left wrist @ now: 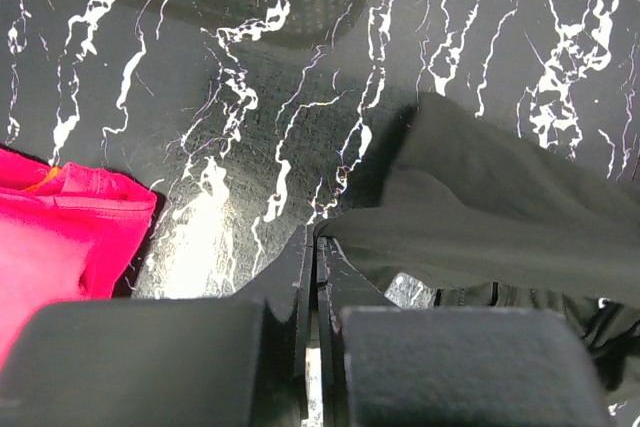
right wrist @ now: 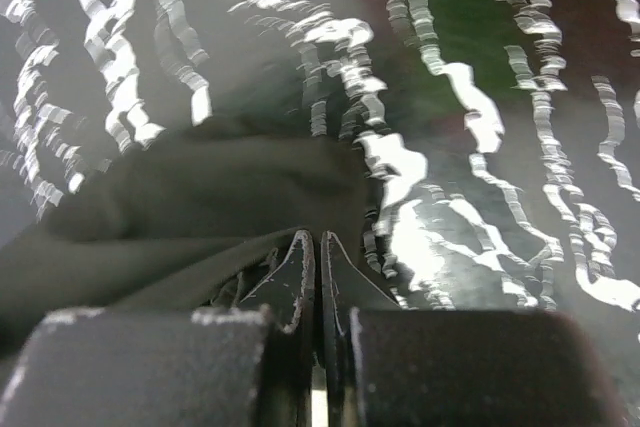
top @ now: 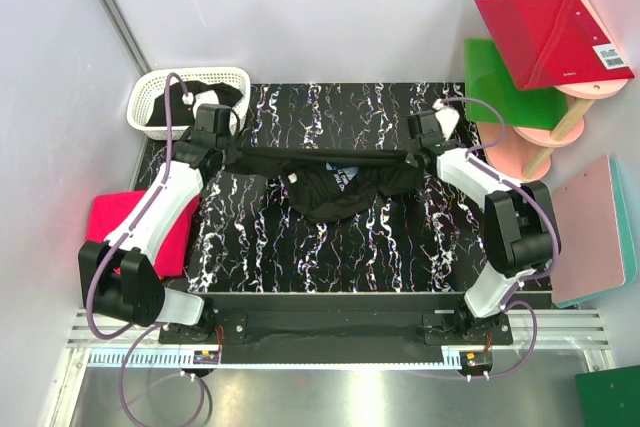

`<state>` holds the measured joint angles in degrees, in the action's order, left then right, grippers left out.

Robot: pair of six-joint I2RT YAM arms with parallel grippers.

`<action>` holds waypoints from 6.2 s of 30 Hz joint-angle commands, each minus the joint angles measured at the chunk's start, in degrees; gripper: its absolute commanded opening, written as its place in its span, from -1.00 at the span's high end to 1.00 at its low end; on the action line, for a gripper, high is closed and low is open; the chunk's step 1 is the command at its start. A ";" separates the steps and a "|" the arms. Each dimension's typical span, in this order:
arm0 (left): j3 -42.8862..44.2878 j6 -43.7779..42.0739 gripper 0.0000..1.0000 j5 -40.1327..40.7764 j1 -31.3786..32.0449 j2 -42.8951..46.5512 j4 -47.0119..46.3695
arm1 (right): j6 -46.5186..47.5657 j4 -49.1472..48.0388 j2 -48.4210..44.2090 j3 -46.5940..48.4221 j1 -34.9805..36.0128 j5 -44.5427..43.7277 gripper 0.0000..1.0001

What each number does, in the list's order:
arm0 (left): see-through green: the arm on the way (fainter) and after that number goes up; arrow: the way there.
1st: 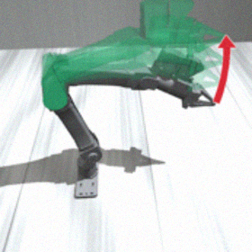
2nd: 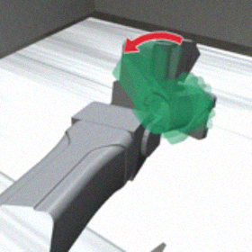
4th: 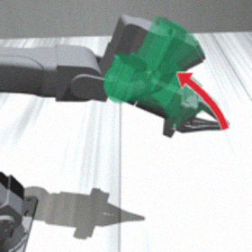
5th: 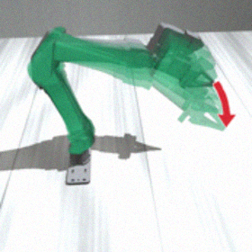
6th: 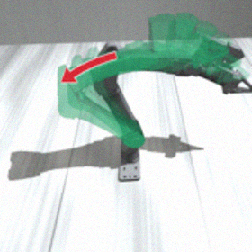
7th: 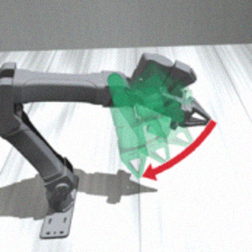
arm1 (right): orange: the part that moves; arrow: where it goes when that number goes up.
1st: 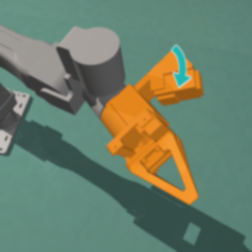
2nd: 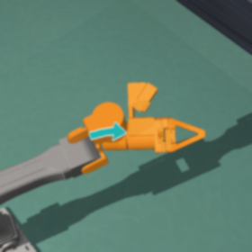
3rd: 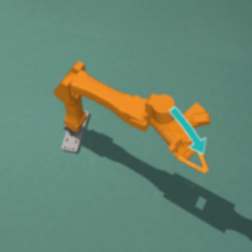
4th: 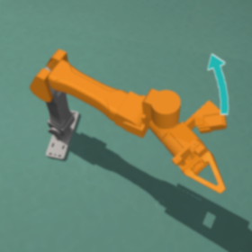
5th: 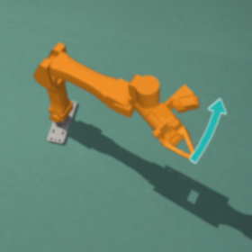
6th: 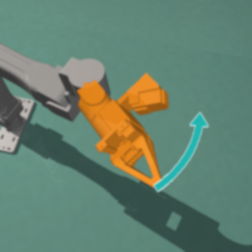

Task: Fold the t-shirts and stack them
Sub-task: Flatten out the tshirt

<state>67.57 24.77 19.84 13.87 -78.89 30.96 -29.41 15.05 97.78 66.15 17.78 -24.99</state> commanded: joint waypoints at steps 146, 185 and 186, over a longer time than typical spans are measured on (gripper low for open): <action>31.91 -5.26 1.00 -19.48 -7.45 -16.62 0.68 | 23.11 -26.12 -20.37 -2.70 8.25 -11.58 1.00; 18.66 -2.19 1.00 -20.28 -5.87 -22.88 5.68 | 10.43 3.55 17.62 16.72 -2.49 -5.34 1.00; 18.13 -1.93 1.00 -20.01 -5.87 -23.32 6.04 | 9.64 4.98 18.58 17.69 -2.66 -5.50 1.00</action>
<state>86.65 21.87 -0.86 7.94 -102.39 36.99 -15.77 10.57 113.60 80.27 15.66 -31.27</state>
